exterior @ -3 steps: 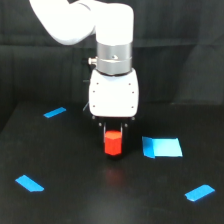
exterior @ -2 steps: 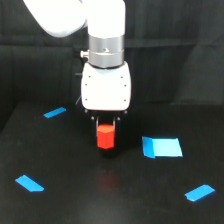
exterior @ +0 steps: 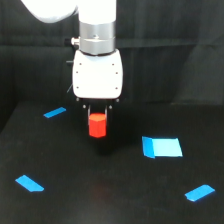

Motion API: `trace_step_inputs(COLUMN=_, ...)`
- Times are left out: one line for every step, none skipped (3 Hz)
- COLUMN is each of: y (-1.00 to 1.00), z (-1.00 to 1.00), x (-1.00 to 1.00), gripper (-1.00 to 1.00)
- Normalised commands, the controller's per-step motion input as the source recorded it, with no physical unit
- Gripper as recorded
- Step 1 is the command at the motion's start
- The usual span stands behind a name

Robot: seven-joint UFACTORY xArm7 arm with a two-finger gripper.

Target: Pick up the red object from the table

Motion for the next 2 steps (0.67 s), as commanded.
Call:
trace_step_inputs(y=0.17, z=0.93, x=0.01, gripper=-1.00)
trace_step_inputs(y=-0.01, z=0.91, x=0.19, gripper=-1.00)
